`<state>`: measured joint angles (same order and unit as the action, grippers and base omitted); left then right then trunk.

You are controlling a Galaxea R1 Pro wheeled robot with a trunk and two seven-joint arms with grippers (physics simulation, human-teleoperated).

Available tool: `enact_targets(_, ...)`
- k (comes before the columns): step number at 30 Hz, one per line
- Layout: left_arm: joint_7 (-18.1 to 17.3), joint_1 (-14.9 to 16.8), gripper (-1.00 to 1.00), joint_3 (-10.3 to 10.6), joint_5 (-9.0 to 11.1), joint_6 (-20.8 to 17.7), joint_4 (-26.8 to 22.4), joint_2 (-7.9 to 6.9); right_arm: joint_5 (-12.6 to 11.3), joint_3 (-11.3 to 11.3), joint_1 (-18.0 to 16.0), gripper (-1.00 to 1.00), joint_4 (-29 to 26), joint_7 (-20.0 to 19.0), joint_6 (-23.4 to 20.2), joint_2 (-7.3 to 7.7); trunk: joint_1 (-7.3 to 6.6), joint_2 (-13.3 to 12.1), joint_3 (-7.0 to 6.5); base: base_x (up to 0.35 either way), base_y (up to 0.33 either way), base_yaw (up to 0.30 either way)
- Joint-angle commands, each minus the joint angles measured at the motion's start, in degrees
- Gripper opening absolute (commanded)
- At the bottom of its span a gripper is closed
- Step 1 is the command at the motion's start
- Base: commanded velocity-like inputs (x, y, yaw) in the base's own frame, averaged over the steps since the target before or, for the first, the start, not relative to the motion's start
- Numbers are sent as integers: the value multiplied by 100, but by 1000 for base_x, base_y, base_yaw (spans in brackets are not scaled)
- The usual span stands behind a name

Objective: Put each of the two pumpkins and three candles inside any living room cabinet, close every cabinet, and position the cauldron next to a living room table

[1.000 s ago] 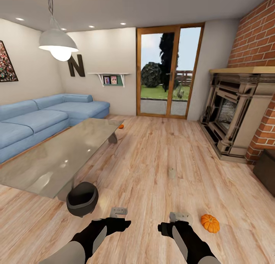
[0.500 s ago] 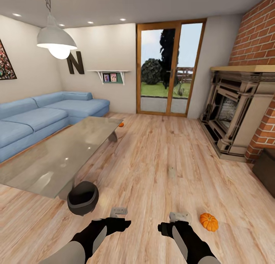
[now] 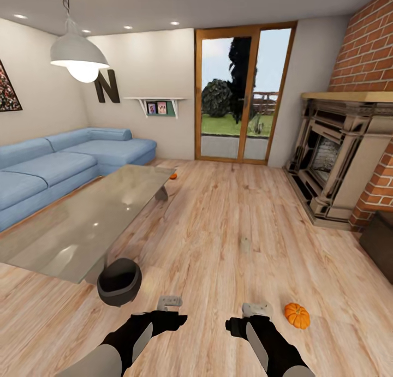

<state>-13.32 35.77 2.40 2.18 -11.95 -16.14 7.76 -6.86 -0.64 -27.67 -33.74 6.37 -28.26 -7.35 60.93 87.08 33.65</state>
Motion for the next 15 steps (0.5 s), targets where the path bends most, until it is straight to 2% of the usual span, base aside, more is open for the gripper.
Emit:
enact_targets(1, -4, 1, 100, 24, 23, -35, -12, -3, -61, -6, -2, 100, -10, 40, -21, -3, -23, -39, -11, 0, 0, -25)
enact_targets(6, -4, 1, 100, 24, 22, -35, -12, -3, -61, -6, -2, 100, -10, 40, -22, -3, -133, -239, -103, 0, 0, -152)
enact_targets(15, -4, 1, 100, 24, 20, -35, -12, -3, -61, -6, -2, 100, -10, 40, -22, -3, -330, -600, -286, 0, 0, -255)
